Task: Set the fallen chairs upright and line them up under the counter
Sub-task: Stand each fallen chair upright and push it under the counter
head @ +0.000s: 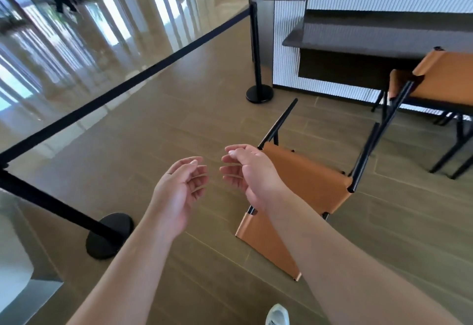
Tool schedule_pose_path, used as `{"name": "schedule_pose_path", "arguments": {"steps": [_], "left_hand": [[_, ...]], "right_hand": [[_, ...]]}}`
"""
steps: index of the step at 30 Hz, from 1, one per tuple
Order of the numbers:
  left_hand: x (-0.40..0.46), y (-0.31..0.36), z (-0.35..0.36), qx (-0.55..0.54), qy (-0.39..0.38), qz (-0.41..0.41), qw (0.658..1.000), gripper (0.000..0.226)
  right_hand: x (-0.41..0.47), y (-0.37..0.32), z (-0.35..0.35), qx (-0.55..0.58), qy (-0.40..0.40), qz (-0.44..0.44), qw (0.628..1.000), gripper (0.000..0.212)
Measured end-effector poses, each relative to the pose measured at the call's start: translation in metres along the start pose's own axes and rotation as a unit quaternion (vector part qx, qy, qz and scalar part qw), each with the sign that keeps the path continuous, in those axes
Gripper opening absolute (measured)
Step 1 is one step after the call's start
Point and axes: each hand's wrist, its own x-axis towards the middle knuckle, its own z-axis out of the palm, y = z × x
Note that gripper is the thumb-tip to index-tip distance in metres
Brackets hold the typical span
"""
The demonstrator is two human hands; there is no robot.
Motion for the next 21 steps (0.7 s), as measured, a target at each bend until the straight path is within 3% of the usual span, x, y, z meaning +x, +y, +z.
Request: {"name": "schedule_pose_path", "arguments": {"steps": [13, 21], "left_hand": [[0.079, -0.042, 0.138, 0.078, -0.197, -0.093, 0.973, 0.022], [0.112, -0.068, 0.168, 0.157, -0.282, -0.110, 0.940, 0.021]], "right_hand": [[0.016, -0.029, -0.135, 0.074, 0.204, -0.042, 0.975, 0.018], [0.022, -0.014, -0.163, 0.092, 0.312, -0.067, 0.943, 0.020]]}}
